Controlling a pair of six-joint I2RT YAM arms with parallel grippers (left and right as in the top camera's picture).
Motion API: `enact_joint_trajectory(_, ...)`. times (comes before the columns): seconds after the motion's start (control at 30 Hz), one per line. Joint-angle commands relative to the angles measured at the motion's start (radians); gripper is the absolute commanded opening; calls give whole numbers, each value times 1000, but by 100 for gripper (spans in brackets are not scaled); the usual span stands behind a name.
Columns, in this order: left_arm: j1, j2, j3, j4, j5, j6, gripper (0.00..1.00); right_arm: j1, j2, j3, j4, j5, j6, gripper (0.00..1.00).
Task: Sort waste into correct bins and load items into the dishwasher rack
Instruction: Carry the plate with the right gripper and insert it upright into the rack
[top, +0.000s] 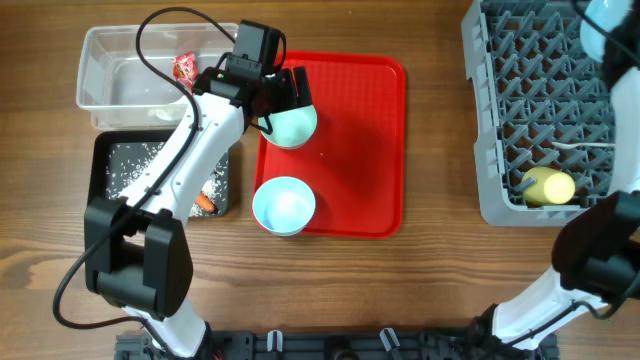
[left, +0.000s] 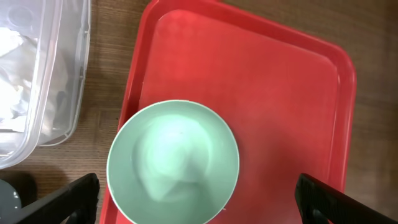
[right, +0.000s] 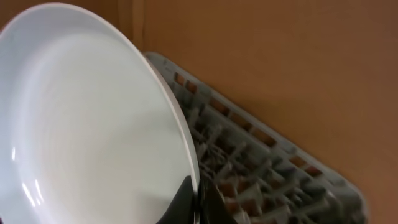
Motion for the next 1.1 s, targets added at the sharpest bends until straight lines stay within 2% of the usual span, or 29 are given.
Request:
enact_joint_trajectory(0.0,-4,-22,-1,14,-17,-33,100,-30,70,3,48,-160,-125,4)
enact_joint_trajectory(0.3,-3,-22,-1,18,-18,-33,100,-27,138,3,194,-160,-331,4)
enact_joint_trajectory(0.53,-3,-22,-1,18,-18,-33,100,-27,175,3,255,-20,-357,5)
enact_joint_trajectory(0.77,-3,-22,-1,18,-18,-33,100,-11,180,3,230,-22,-376,6)
enact_joint_trajectory(0.93,-3,-22,-1,17,-18,-33,100,-2,181,3,195,-94,-379,7)
enact_joint_trajectory(1.07,-3,-22,-1,18,-18,-33,100,-2,182,3,153,-115,-373,11)
